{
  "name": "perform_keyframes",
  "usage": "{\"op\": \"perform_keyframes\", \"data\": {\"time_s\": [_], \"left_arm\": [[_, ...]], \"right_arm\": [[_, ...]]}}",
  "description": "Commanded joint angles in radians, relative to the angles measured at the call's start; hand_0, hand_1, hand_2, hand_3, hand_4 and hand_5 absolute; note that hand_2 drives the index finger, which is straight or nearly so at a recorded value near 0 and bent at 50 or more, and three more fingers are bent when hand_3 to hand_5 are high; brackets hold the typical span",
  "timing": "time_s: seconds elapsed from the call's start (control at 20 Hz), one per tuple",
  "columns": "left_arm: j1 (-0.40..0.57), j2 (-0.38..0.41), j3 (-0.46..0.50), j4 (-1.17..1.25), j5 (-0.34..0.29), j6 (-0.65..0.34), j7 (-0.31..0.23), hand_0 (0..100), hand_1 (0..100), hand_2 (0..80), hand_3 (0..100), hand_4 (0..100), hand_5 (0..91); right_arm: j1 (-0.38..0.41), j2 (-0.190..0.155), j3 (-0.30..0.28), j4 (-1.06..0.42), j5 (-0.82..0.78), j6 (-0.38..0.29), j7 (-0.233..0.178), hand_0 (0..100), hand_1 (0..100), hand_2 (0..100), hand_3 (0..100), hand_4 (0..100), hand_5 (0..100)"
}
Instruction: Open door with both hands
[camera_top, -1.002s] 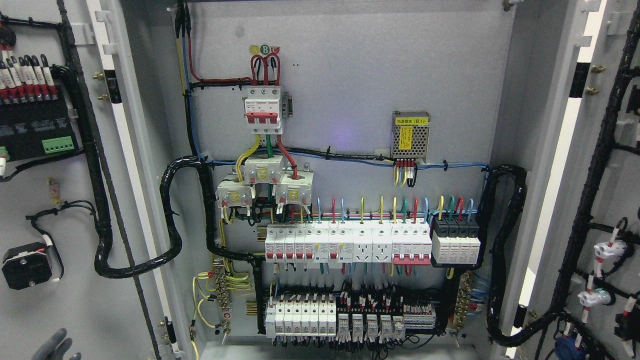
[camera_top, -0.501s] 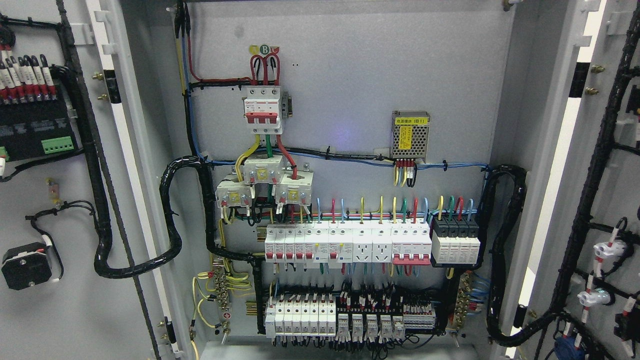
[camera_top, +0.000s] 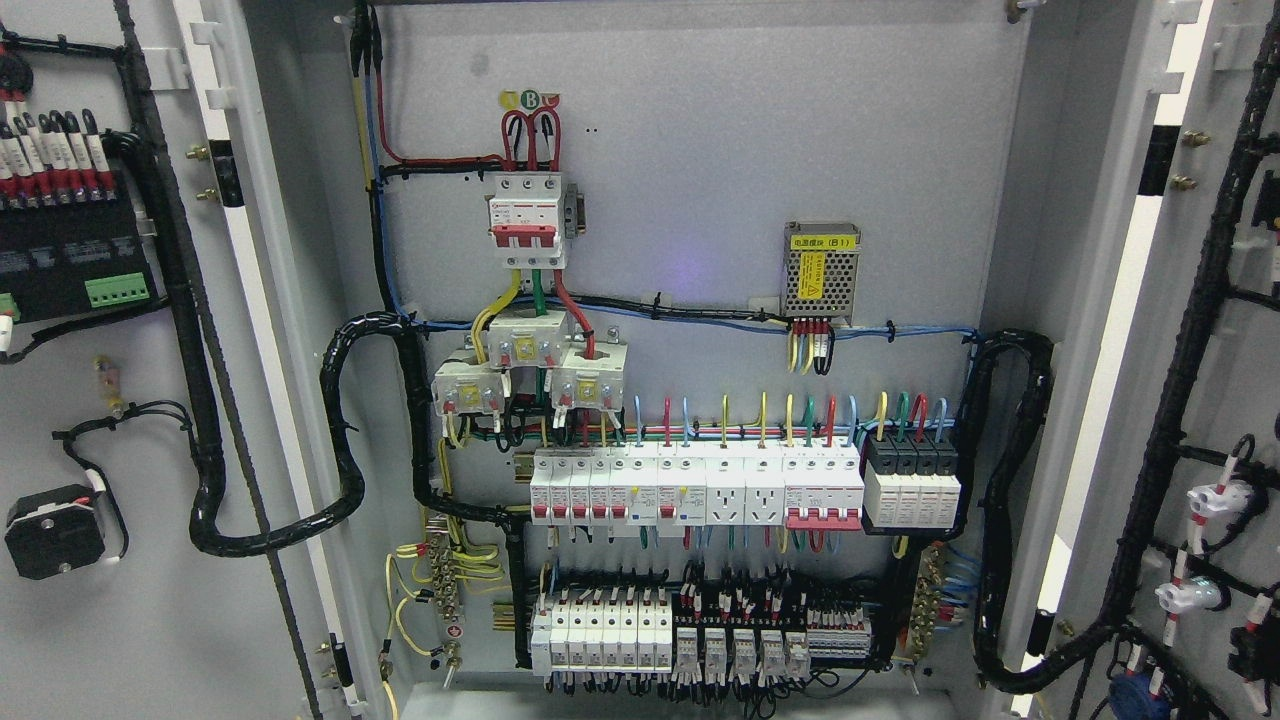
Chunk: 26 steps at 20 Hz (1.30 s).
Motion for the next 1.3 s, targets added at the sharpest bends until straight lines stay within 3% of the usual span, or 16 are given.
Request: {"op": "perform_keyframes", "data": {"time_s": [0.0,0.35,0.55,0.75,1.1,1.25], "left_arm": [[0.049,-0.021,-0.059,0.129,-0.022,0.061,0.001,0,0,0.0,0,0,0.0],[0.118,0.01,-0.038,0.287,-0.03,0.282,0.002,0,0,0.0,0,0,0.0],[0.159,0.025,-0.026,0.388,-0.074,0.29,-0.001,0,0,0.0,0,0,0.0],[0.187,0.034,-0.018,0.483,-0.08,0.287,-0.002,0,0,0.0,0,0,0.0],[0.193,0.037,-0.015,0.686,-0.108,0.286,-0.002,0,0,0.0,0,0,0.0],[0.178,0.034,-0.018,0.776,-0.108,0.286,-0.002,0,0,0.0,0,0,0.0]], "right_arm": [[0.055,0.015,0.157,0.185,0.009,-0.007,0.0,38,0,0,0,0,0],[0.18,0.013,0.159,0.28,0.017,-0.086,0.0,38,0,0,0,0,0],[0.269,0.01,0.154,0.304,0.017,-0.132,0.0,38,0,0,0,0,0],[0.355,0.007,0.148,0.334,0.017,-0.138,0.0,38,0,0,0,0,0],[0.362,0.016,0.162,0.582,0.043,-0.138,0.0,38,0,0,0,0,0],[0.29,0.062,0.165,0.755,0.11,-0.134,0.0,38,0,0,0,0,0]]}}
